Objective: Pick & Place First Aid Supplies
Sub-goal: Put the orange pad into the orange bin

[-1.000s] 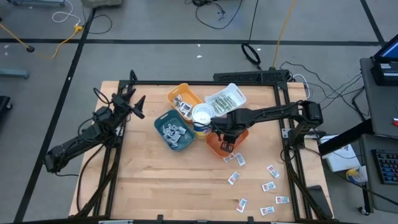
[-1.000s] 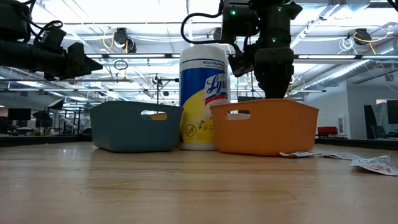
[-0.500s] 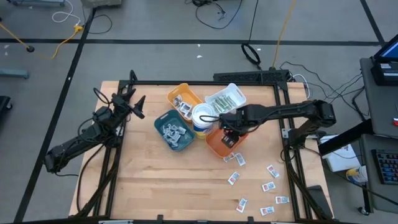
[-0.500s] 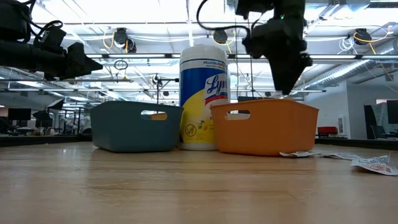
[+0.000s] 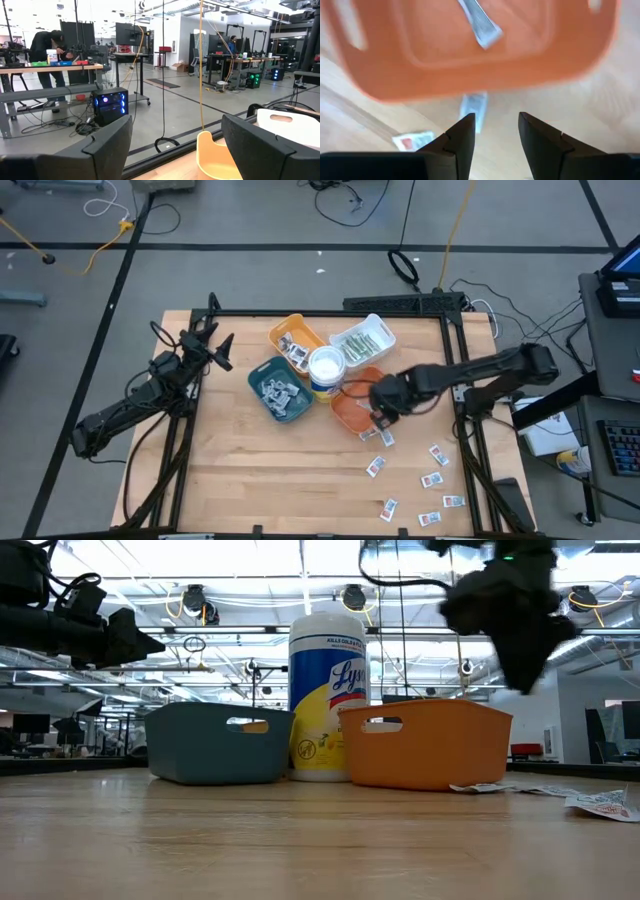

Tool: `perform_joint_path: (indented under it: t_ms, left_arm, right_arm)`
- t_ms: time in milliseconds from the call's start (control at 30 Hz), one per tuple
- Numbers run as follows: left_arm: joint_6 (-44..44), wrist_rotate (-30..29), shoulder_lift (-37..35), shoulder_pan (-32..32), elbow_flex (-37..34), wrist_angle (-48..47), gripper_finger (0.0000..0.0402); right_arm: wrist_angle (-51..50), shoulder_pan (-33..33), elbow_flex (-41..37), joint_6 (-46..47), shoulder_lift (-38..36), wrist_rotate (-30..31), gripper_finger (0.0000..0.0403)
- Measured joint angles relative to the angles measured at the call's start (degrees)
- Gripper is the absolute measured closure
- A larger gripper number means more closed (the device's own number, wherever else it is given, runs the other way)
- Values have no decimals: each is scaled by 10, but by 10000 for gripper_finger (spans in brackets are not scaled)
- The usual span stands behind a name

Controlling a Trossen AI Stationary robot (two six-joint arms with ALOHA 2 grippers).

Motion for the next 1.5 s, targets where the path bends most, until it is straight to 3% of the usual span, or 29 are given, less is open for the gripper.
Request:
perform_joint_path:
  t_ms: [367,767,1100,1500]
  left_arm:
    - [0,0,0,0,0,0,94]
    - [0,0,0,0,0,0,94]
    - [0,0,0,0,0,0,94]
    - [0,0,0,0,0,0,94]
  right_arm:
    - [-2,176,-125,146,-85,-16,259]
    - [2,302,-173,249,-110,-76,259]
    - [66,314,-211,253,-57,-107,259]
    - [130,275,-272,244,-12,-128,259]
